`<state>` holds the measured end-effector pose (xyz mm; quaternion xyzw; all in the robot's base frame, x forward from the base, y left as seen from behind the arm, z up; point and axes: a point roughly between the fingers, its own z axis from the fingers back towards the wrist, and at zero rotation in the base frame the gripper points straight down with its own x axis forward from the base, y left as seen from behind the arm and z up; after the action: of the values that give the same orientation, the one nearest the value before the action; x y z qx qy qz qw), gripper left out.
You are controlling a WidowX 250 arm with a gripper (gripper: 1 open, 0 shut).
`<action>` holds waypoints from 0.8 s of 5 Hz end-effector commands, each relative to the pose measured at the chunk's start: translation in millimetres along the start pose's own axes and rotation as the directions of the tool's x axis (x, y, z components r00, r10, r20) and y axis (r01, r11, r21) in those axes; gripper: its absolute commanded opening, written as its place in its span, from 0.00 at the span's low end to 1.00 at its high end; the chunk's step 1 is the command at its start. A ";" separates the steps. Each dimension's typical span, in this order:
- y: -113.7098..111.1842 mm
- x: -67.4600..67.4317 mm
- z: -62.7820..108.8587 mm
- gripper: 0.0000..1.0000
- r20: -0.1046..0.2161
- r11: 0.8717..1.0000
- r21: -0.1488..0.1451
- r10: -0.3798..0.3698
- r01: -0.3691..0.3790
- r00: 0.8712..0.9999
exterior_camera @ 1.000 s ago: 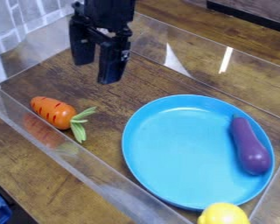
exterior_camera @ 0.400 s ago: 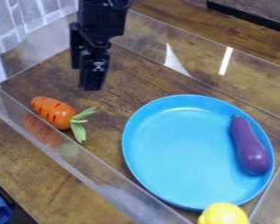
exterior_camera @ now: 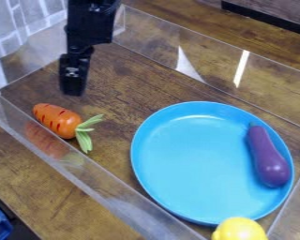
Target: Put the carrot on the blue tray
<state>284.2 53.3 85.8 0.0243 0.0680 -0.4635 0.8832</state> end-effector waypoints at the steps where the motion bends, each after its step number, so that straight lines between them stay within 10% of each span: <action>1: 8.5 -10.0 -1.5 1.00 0.010 0.999 0.031 -0.034 0.033 0.999; 4: 14.9 -22.8 -47.8 1.00 0.007 0.997 0.046 -0.060 0.059 0.998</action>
<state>274.3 78.7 31.9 0.0284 0.0683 -0.4999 0.8629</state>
